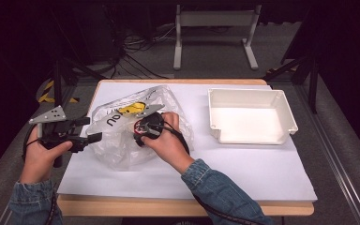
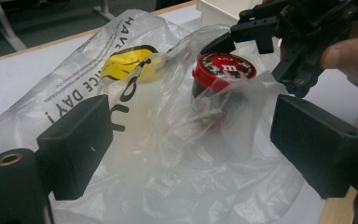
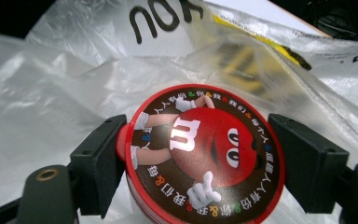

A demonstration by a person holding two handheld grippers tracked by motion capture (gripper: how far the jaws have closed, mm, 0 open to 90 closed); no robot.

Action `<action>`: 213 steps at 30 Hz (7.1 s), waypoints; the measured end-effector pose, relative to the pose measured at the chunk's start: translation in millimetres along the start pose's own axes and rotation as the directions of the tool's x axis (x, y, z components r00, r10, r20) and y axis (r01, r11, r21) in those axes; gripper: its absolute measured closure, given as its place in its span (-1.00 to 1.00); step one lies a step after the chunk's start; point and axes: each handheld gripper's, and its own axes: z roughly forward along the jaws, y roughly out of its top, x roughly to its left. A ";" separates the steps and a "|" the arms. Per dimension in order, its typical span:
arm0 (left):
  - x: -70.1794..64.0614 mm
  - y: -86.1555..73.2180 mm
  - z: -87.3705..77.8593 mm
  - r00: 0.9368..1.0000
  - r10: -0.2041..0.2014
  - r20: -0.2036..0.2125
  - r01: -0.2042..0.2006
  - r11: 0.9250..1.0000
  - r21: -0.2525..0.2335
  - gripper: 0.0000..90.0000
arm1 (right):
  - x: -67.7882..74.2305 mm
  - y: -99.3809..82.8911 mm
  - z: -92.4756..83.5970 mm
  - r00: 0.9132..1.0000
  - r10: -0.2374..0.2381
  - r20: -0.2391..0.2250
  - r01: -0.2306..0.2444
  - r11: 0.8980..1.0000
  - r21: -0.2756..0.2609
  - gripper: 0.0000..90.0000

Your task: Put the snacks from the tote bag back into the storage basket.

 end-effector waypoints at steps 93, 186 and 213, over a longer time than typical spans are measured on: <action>1.7 -13.0 -10.5 0.999 -0.037 0.001 0.037 0.999 0.033 -0.87 | -163.2 -19.8 -186.6 0.985 0.060 0.159 -0.044 0.994 -0.104 -0.48; 1.8 -17.4 -14.7 0.999 -0.038 -0.005 0.038 0.999 0.037 -0.87 | -228.5 -126.8 -92.7 0.989 -0.029 0.145 0.028 1.000 0.013 -0.48; 0.7 -16.9 -14.5 0.999 -0.036 -0.006 0.036 0.999 0.039 -0.87 | -225.1 -134.8 -89.4 0.995 -0.054 0.089 0.052 0.998 0.032 -0.49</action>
